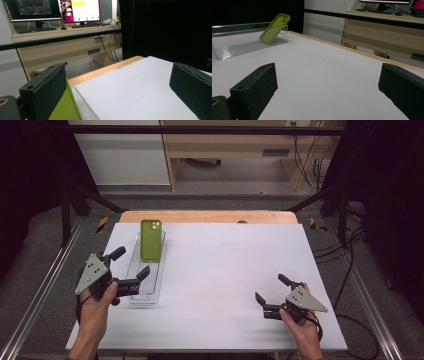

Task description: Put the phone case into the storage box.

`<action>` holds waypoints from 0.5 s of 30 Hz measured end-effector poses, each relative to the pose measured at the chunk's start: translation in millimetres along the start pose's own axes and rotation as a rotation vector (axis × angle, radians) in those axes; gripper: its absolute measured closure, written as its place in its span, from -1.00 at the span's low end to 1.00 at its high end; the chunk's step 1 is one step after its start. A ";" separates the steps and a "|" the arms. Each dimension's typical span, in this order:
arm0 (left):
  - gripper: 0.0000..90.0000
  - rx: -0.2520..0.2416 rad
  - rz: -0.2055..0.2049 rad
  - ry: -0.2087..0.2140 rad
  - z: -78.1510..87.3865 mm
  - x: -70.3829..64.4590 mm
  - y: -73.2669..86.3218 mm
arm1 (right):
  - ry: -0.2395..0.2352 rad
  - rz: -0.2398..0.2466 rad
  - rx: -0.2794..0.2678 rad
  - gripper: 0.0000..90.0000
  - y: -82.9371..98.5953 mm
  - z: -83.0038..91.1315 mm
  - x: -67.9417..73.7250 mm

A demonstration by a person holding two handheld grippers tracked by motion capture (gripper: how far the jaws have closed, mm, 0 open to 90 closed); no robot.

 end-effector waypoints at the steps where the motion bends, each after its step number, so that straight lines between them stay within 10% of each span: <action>1: -0.98 0.001 0.001 -0.004 1.2 0.9 1.3 | 0.000 0.000 0.000 -0.95 0.0 0.0 0.0; 15: -0.98 0.007 0.034 -0.036 13.1 9.4 24.0 | -0.001 0.002 0.002 -0.95 0.2 0.0 0.3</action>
Point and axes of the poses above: each handheld gripper's, and its own axes: z roughly backward along the jaws, y roughly out of its underside, x roughly to its left, the point moved 5 cm from there along -z, roughly forward along the jaws, and after that the axes turned 3 degrees about -x, right-handed, at the moved point
